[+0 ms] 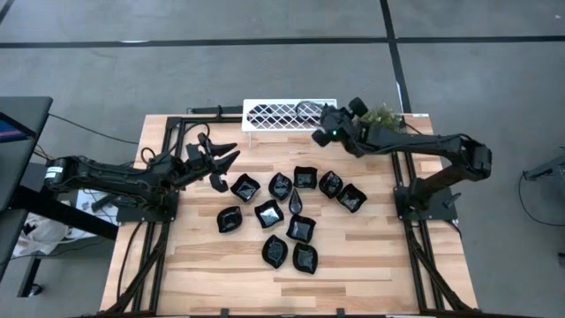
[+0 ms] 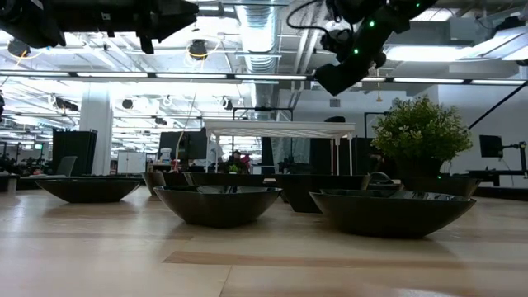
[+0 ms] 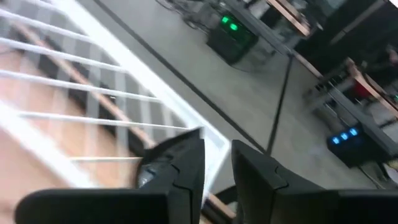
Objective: Pick & Place Mini shaped plates
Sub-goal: Stack the drop shaped plate on top of the drop shaped plate on the shelf
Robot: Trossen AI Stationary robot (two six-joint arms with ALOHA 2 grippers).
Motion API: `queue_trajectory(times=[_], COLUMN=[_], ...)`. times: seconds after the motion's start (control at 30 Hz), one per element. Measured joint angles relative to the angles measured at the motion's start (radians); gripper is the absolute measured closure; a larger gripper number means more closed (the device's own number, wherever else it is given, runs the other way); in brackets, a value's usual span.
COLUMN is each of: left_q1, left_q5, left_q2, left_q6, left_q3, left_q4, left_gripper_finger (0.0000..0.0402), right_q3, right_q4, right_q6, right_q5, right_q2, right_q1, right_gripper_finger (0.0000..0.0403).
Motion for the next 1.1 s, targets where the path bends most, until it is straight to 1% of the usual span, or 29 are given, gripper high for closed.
queue_trajectory(times=[0.17,0.2,0.27,0.33,0.43,0.53,0.6,0.67,0.73,0.77,0.93,1.03,1.1], left_q1=[0.0,0.0,0.0,0.0,0.0,0.0,0.001,0.004,0.008,0.012,0.033,0.034,0.034], left_q5=[-0.003,-0.003,0.0,0.005,0.005,0.005,0.005,0.005,0.005,0.007,0.008,0.015,0.026], left_q2=[0.0,0.0,0.0,0.0,-0.003,-0.003,-0.003,-0.003,-0.003,-0.003,-0.003,-0.003,-0.003], left_q6=[0.0,0.0,0.0,0.0,-0.007,-0.028,-0.049,-0.069,-0.097,-0.111,-0.162,-0.165,-0.165], left_q3=[0.0,0.0,0.0,0.0,0.0,0.0,0.0,0.0,0.0,0.0,0.0,0.0,0.0], left_q4=[-0.035,-0.04,-0.043,-0.043,-0.042,-0.042,-0.042,-0.042,-0.042,-0.042,-0.042,-0.042,-0.042], left_gripper_finger=[0.0279,0.0279,0.0279,0.0279,0.0279,0.0279,0.0279,0.0279,0.0279,0.0279,0.0279,0.0279,0.0279], right_q3=[0.0,0.0,0.0,0.0,0.0,0.0,0.0,-0.002,-0.002,-0.001,-0.001,-0.002,0.0], right_q4=[-0.024,-0.031,-0.052,-0.076,-0.087,-0.085,-0.074,-0.082,-0.087,-0.097,-0.134,-0.144,-0.118], right_q6=[0.001,0.001,0.001,0.011,0.058,0.172,0.274,0.348,0.392,0.416,0.509,0.54,0.549], right_q5=[-0.01,-0.026,-0.094,-0.21,-0.437,-0.654,-0.755,-0.826,-0.869,-0.874,-0.873,-0.872,-0.848], right_q2=[0.0,0.0,0.0,-0.001,-0.002,-0.002,0.005,0.007,0.006,0.006,0.011,0.049,0.087], right_q1=[0.117,0.141,0.185,0.222,0.251,0.249,0.239,0.23,0.225,0.225,0.23,0.248,0.267], right_gripper_finger=[0.0328,0.0328,0.0328,0.0328,0.0328,0.0328,0.0328,0.0328,0.0328,0.0328,0.0328,0.0328,0.0328])
